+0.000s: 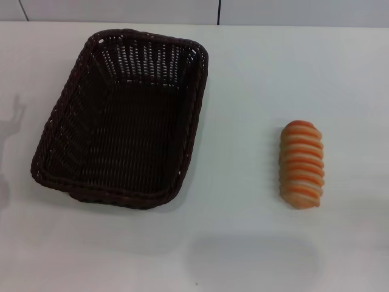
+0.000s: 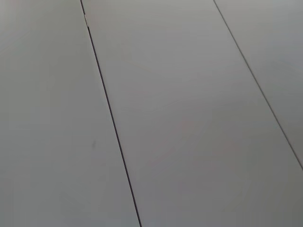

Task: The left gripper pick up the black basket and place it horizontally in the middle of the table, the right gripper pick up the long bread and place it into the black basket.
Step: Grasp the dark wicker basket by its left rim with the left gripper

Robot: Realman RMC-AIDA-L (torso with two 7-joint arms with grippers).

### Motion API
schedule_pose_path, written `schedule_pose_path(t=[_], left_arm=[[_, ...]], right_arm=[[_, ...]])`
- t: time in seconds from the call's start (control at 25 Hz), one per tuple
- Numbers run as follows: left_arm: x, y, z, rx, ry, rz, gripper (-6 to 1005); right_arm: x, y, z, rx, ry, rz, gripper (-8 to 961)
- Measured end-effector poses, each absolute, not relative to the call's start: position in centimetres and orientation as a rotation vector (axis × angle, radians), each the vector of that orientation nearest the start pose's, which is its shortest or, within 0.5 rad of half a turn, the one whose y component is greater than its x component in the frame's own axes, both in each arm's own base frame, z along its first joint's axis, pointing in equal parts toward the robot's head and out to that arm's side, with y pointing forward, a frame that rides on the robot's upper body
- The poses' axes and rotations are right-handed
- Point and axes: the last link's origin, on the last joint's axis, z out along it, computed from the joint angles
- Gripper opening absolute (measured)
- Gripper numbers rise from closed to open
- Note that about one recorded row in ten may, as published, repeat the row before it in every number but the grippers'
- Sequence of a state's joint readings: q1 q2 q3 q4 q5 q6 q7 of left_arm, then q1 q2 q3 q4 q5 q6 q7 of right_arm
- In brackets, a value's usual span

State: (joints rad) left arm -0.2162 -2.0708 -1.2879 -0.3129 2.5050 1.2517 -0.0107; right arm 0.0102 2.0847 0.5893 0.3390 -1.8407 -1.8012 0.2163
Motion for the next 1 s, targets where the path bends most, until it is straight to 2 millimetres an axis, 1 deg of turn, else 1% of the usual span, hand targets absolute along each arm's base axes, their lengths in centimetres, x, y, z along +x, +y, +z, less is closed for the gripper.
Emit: schedule_pose_path(t=[0.48, 0.56, 0.64, 0.68, 0.72, 0.84, 1.0], left_arm=[[-36.8, 28.4, 4.0, -1.263, -0.48, -0.625, 845], [-36.5, 28.5, 3.7, -1.282, -0.476, -0.63, 842], [-35.8, 28.8, 3.2, -1.329, -0.451, -0.636, 840], [-35.0, 29.1, 2.6, -1.379, -0.416, -0.641, 839], [-34.8, 29.3, 2.5, -1.391, -0.407, -0.641, 838], [-33.4, 30.4, 1.8, -1.45, -0.368, -0.634, 834], [-31.6, 32.4, 1.9, -1.55, -0.4, -0.61, 829]], right_arm=[[35.4, 17.0, 3.4, -1.023, 0.489, 0.975, 809], [35.3, 17.1, 3.3, -1.024, 0.489, 0.977, 809], [35.3, 17.2, 3.3, -1.029, 0.488, 0.978, 809], [35.2, 17.2, 3.3, -1.033, 0.488, 0.98, 809], [35.2, 17.3, 3.2, -1.039, 0.489, 0.981, 809], [35.1, 17.4, 3.1, -1.051, 0.489, 0.984, 809], [35.1, 17.5, 3.1, -1.055, 0.488, 0.986, 809]])
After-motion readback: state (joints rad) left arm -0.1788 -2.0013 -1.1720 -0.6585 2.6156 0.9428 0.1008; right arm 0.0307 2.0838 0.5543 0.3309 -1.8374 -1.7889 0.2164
